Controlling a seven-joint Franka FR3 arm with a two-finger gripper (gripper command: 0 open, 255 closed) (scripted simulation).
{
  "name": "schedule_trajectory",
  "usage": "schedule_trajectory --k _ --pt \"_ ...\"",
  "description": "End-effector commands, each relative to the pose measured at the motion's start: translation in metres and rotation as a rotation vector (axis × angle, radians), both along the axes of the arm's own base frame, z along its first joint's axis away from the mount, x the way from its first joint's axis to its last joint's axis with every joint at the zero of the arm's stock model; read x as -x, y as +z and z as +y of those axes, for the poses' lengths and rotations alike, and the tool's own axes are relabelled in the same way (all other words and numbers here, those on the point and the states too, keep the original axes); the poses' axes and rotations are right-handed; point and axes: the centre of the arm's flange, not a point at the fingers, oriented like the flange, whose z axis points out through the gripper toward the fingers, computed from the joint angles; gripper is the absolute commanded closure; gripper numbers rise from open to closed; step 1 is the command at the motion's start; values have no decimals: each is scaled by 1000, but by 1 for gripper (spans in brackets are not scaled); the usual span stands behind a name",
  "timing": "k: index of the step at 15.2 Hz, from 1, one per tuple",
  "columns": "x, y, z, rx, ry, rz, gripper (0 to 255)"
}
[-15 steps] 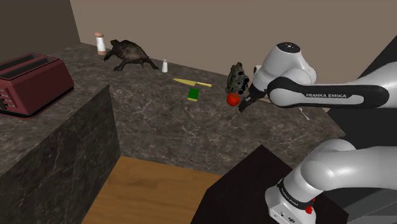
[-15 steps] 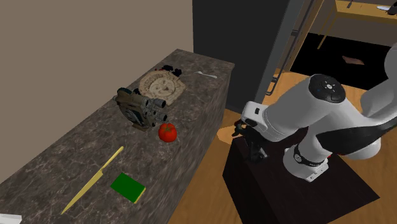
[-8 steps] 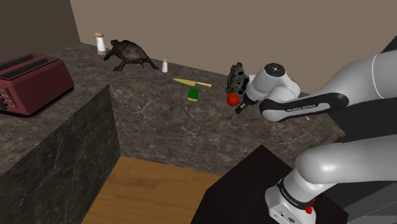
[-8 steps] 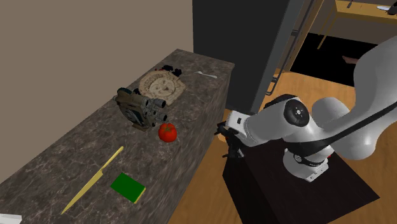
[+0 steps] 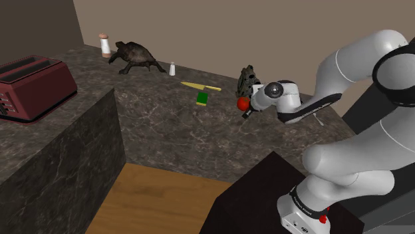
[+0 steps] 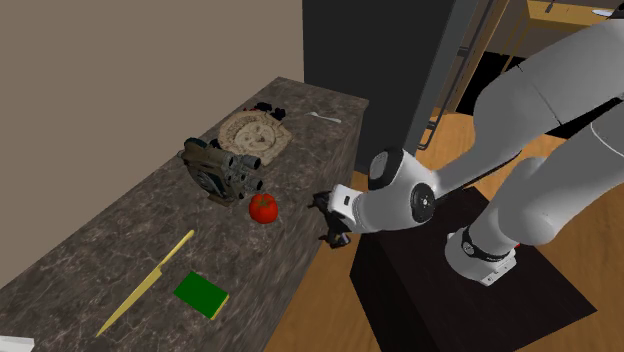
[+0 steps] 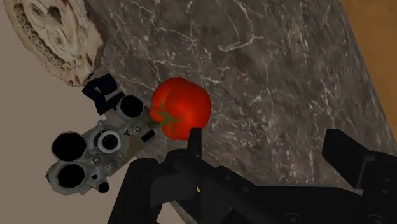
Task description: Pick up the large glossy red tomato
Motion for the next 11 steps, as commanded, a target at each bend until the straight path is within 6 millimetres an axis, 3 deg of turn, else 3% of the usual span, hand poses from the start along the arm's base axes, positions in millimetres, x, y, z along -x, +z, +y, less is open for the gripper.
schedule_trajectory --k 1,11 --pt "-10 -18 -15 51 34 -30 0" --pt "-79 -79 -93 290 139 -142 0"
